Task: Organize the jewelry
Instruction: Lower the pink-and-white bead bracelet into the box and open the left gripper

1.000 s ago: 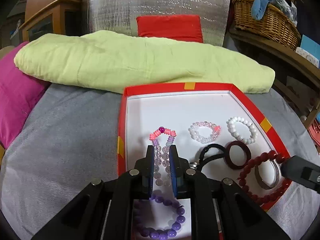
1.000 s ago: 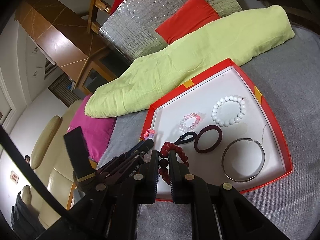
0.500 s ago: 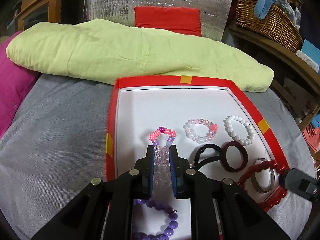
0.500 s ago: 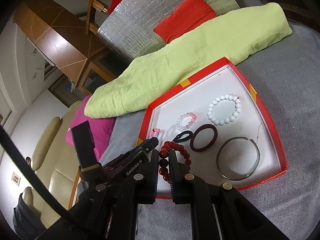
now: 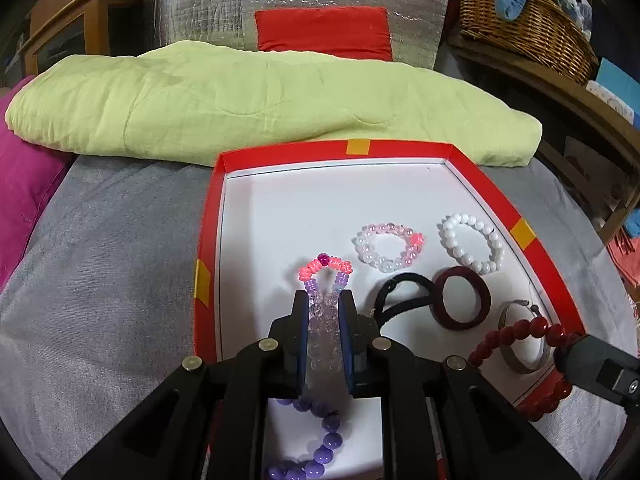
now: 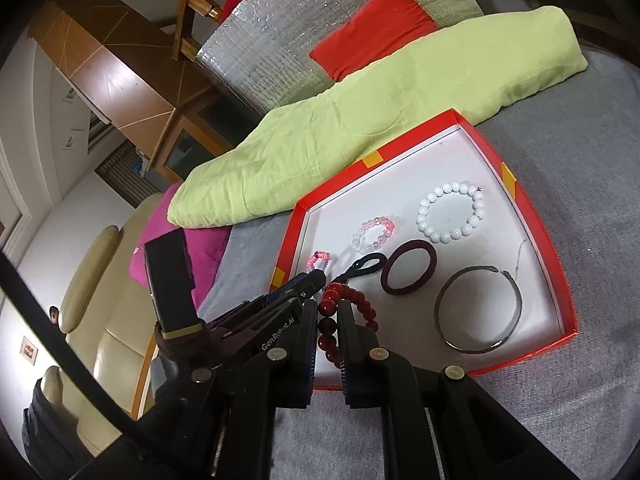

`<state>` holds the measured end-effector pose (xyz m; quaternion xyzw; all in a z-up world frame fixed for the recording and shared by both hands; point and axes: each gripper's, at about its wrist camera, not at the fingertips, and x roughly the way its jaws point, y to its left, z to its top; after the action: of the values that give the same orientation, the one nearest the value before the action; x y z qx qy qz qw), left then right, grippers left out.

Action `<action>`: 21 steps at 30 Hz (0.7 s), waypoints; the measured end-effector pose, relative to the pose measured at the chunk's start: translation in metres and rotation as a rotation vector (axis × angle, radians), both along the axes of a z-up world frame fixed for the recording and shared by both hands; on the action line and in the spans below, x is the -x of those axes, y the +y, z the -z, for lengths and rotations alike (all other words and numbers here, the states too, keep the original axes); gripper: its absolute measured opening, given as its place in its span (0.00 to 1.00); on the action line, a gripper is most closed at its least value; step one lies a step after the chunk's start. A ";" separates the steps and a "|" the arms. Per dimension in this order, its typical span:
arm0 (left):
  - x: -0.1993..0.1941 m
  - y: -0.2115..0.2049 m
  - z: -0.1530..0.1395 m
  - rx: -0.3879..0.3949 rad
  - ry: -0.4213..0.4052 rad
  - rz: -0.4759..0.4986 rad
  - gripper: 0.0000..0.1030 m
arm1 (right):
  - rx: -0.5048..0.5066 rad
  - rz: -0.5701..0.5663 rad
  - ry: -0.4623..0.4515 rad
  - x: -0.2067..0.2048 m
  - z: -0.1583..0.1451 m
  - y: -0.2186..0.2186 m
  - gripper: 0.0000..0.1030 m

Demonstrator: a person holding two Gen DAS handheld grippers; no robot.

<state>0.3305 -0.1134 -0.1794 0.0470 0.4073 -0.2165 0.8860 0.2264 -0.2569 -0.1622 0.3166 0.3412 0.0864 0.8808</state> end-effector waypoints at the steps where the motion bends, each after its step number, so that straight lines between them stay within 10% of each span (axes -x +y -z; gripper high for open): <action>1: 0.001 0.000 0.000 -0.002 0.001 0.000 0.15 | -0.003 0.000 0.001 0.001 0.000 0.000 0.10; 21: -0.004 0.003 0.006 -0.009 0.012 -0.009 0.15 | 0.005 -0.006 0.015 0.000 0.003 0.001 0.10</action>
<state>0.3346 -0.1109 -0.1855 0.0478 0.4136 -0.2110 0.8844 0.2260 -0.2556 -0.1656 0.3141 0.3487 0.0858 0.8788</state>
